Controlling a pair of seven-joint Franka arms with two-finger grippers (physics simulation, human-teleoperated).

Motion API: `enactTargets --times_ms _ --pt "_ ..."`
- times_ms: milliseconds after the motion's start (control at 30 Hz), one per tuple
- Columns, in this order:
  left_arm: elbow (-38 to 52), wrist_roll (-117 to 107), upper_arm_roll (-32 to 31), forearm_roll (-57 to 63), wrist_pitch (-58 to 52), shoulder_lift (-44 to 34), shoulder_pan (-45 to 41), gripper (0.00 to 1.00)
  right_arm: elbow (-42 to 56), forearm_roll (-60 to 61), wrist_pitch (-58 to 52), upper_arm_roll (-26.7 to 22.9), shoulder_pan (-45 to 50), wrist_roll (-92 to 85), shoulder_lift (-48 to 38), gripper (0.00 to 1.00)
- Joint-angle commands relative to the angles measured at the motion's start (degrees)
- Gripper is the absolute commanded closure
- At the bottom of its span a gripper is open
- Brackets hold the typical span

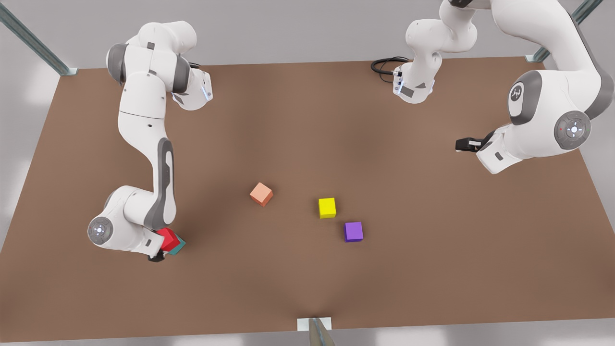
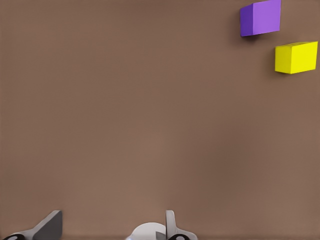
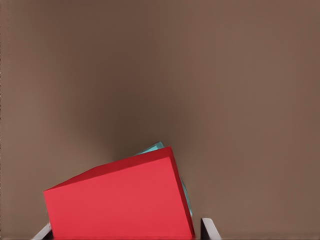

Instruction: Pick up red wooden cube and pass to hand red wooden cube and place in blue wooden cube

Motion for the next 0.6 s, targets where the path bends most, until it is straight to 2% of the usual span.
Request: enactTargets --times_ms 0,233,333,500,567 --pt "0.02 -0.33 0.01 0.03 -0.02 -0.06 -0.01 0.0 -0.03 -0.18 -1.48 -0.61 -0.04 0.66 -0.33 0.0" --pt "0.02 -0.33 0.01 0.03 -0.11 -0.06 0.0 0.0 -0.03 -0.26 -10.36 -3.96 1.19 1.45 -3.5 0.0" --pt "-0.06 -0.59 0.01 0.03 -0.2 -0.06 -0.01 0.0 -0.03 -0.35 -18.26 -11.6 5.76 4.43 -4.99 0.0" --pt "-0.06 -0.59 0.01 0.03 -0.55 -0.06 -0.01 0.0 0.33 0.0 -35.49 -11.78 5.85 50.03 -8.07 0.0" --pt "-0.06 -0.59 0.01 0.03 -0.64 -0.15 0.0 0.0 0.85 -0.09 -42.0 -11.43 7.08 87.38 -7.36 0.0"
